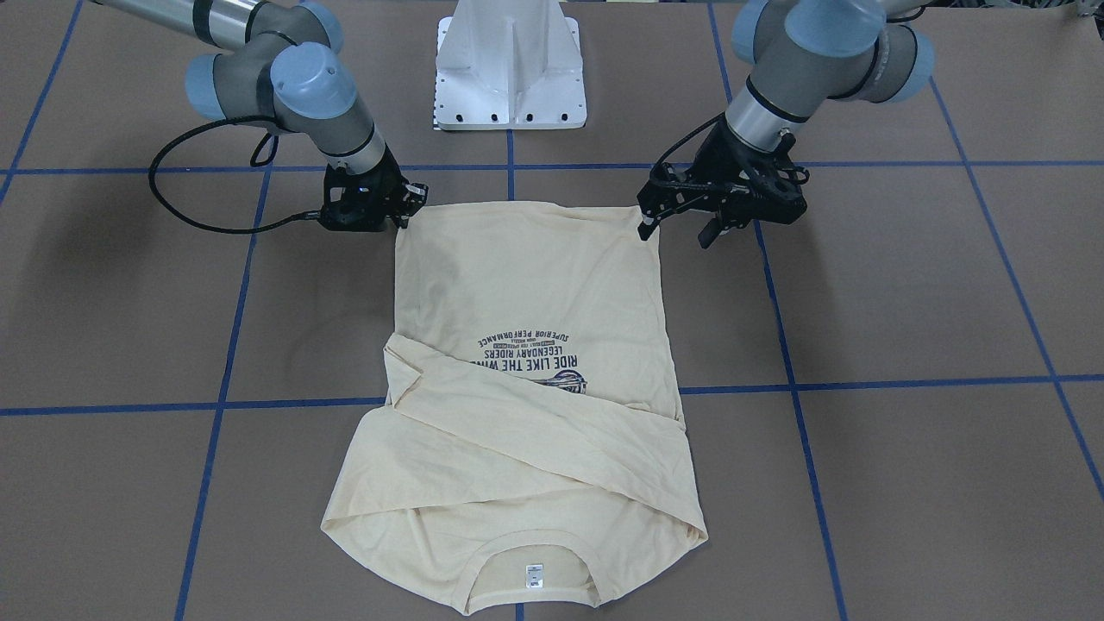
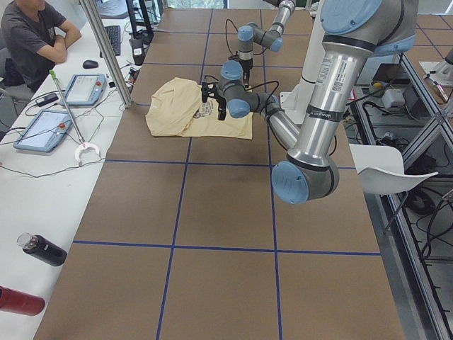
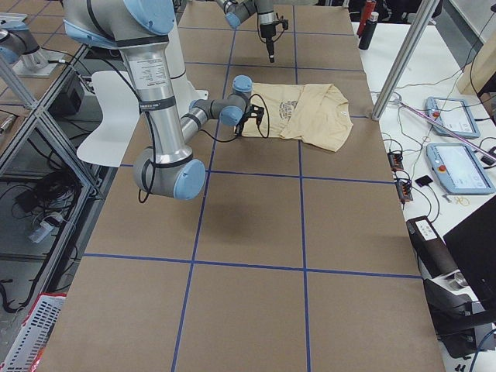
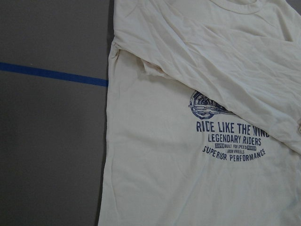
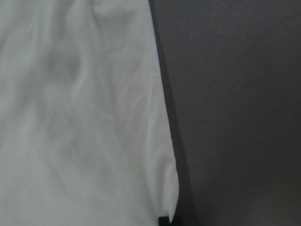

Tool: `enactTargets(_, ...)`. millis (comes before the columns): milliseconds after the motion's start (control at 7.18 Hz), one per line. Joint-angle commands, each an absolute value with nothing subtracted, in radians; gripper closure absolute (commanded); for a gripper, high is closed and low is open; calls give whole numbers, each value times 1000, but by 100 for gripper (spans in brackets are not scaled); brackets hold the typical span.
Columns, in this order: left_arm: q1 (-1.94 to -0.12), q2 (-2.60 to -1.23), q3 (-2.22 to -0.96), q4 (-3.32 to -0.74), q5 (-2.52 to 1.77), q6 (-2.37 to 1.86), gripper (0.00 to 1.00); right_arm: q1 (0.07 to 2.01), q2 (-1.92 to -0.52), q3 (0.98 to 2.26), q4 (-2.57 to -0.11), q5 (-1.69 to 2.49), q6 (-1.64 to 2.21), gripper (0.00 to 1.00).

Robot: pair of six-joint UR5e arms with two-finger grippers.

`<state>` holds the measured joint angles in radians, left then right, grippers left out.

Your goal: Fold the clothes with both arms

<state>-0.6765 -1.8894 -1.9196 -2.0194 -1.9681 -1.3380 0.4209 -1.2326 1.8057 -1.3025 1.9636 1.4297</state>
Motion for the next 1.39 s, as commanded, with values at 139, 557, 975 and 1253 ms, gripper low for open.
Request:
enactTargets(139, -631, -1887, -1933, -1981, -1935, -1362, 0, 436, -1229, 1813, -1299, 1968, 1430, 100)
enactTargets(557, -467, -1891, -1930, -1879, -1748, -1371, 0, 456, -1229, 1833, -1296, 1979, 1430, 100)
enactTargets(975, -396, -1888, -1925, -1812, -1709, -1371, 4, 460, -1227, 1836, -1290, 1977, 1430, 100)
enactTargets(1253, -370, -1884, -1922, -1786, -1684, -1371, 7, 462, -1226, 1836, -1289, 1977, 1430, 100)
